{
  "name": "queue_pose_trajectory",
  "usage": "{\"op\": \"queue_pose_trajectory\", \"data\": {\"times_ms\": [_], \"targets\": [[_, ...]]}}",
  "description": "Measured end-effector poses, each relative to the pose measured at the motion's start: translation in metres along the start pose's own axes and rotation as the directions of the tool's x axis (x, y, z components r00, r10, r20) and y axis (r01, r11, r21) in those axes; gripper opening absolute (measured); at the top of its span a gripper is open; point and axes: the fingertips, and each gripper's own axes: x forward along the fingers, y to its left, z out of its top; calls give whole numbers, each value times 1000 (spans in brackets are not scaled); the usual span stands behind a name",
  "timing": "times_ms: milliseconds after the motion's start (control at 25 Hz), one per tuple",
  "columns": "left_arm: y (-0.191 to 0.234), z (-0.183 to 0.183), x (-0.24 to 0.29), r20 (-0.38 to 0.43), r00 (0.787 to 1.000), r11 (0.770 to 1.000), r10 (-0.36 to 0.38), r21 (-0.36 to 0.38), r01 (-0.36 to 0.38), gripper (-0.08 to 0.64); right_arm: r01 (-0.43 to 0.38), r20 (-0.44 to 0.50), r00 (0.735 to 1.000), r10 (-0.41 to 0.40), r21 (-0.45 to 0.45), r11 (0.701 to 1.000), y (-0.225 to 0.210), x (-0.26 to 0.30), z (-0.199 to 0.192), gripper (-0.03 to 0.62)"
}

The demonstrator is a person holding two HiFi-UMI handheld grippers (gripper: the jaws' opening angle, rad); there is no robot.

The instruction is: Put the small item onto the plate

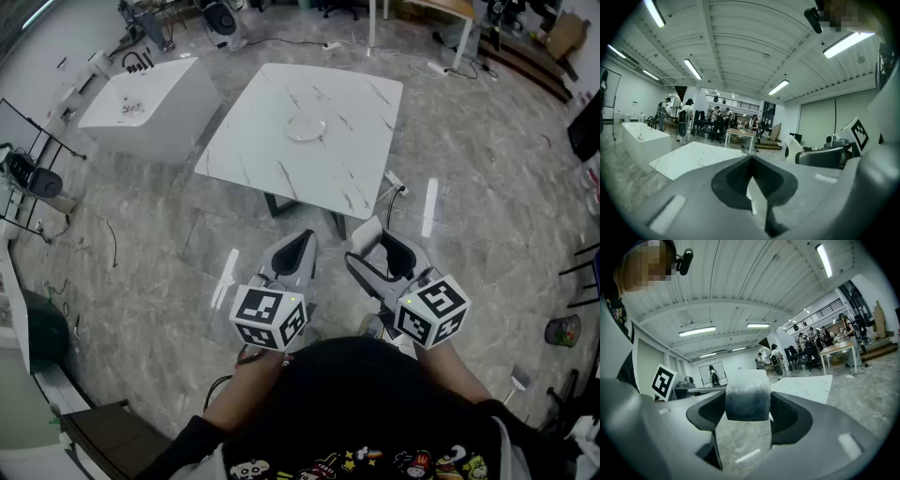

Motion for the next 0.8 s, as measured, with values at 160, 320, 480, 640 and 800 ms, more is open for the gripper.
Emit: {"op": "queue_pose_trajectory", "data": {"times_ms": [160, 320, 480, 640, 800], "targets": [[1, 1, 1, 2, 1000, 1000, -1, -1, 1, 0, -4, 4, 1000, 4, 7, 1000, -1, 1, 2, 324], [0, 1, 3, 1, 1000, 1000, -3, -1, 3, 0, -4, 13, 1000, 3, 8, 1000, -3, -1, 3, 324], [-1, 0, 7, 1, 1000, 1000, -2, 2, 2, 0, 0, 17, 1000, 0, -1, 1000, -6, 0, 4, 324], [-1, 3, 10, 12, 1000, 1000, 4, 6, -4, 0, 5, 22, 1000, -5, -9, 1000, -11, 1, 7, 324], [0, 8, 12, 34, 999, 1000, 20, 6, -20, 0, 11, 31, 999, -10, -15, 1000, -18, 0, 11, 324]]}}
